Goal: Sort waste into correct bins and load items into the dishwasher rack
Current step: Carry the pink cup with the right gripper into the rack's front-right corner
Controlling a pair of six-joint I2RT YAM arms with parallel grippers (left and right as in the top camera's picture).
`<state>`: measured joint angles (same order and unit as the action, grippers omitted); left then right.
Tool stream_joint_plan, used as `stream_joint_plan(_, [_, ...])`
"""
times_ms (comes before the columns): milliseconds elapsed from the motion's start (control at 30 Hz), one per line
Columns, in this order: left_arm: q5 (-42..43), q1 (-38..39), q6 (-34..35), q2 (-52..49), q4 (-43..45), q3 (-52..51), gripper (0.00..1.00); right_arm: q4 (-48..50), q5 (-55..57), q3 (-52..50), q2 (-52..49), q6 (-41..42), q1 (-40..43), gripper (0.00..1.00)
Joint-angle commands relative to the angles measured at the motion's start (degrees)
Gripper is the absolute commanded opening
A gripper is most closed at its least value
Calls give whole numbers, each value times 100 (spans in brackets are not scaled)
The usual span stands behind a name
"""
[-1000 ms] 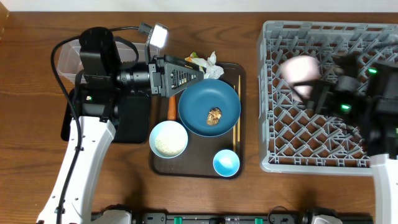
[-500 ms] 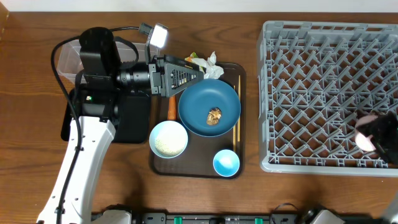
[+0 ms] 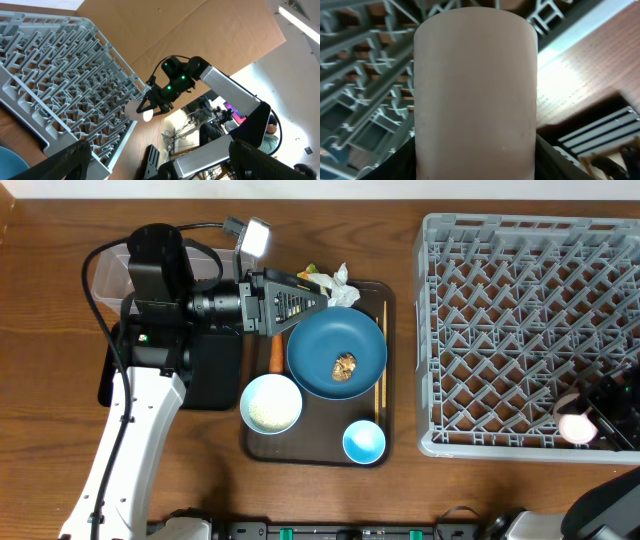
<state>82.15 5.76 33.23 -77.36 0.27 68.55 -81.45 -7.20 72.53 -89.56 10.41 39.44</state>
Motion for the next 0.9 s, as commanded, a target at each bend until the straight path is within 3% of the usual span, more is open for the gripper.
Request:
stream_joint_plan(0, [70, -28, -15, 22, 24, 68, 89, -81, 354, 74, -79, -129, 39, 46])
stream_joint_plan(500, [72, -28, -15, 22, 24, 68, 89, -225, 741, -61, -79, 155, 37, 44])
stream_joint_plan(733, [70, -28, -15, 22, 24, 66, 89, 247, 715, -295, -79, 289, 35, 45])
stream_joint_plan(767, [70, -28, -15, 22, 24, 66, 89, 323, 686, -345, -79, 291, 35, 46])
stream_joint_plan(800, [72, -28, -13, 22, 24, 66, 89, 393, 629, -385, -79, 286, 35, 54])
stream_joint_plan(833, [74, -28, -13, 22, 22, 63, 89, 439, 577, -404, -79, 284, 35, 72])
stream_joint_plan(867, [74, -28, -13, 22, 20, 63, 89, 487, 511, -404, -79, 284, 35, 78])
